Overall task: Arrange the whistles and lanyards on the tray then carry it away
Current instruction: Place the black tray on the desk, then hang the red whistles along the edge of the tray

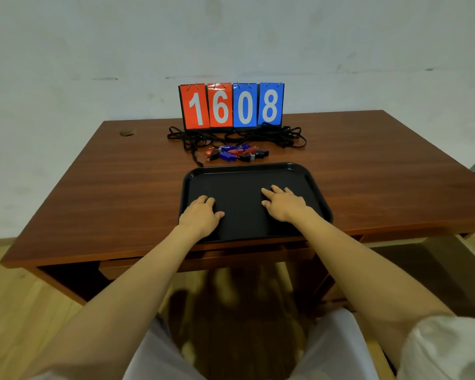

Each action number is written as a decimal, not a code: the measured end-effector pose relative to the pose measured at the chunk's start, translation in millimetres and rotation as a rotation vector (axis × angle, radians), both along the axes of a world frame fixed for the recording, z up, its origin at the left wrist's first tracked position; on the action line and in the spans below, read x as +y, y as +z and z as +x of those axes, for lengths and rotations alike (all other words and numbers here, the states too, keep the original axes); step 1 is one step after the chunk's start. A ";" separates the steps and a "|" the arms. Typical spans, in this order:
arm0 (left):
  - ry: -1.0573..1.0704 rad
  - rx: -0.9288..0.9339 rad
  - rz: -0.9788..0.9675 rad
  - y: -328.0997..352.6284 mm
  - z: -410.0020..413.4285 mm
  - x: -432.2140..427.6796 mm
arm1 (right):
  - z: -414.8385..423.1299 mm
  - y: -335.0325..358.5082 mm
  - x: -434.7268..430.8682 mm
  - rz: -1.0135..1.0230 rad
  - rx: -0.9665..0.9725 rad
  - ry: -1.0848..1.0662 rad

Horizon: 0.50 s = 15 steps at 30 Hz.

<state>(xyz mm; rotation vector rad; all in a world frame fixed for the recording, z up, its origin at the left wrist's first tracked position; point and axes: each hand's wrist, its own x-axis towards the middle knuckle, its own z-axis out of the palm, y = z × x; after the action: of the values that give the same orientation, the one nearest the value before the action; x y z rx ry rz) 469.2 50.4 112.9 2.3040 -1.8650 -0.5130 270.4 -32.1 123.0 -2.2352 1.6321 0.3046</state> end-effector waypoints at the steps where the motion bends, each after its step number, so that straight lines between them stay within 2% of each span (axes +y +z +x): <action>1: 0.006 0.003 -0.002 0.1 2.3 -1.1 | 3.6 0.6 -0.9 0.000 -0.002 0.000; 9: 0.006 0.000 0.016 2.4 16.4 -8.6 | 16.8 3.5 -5.5 -0.006 0.019 -0.003; 15: 0.012 -0.155 0.099 13.0 11.2 -24.2 | 17.8 5.1 -18.5 -0.011 0.043 0.056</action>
<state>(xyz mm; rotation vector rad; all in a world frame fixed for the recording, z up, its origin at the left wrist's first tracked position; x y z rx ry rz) 480.4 26.2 126.0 2.4829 -1.9333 -0.4456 288.2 -50.6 128.2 -2.3002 1.5986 0.3620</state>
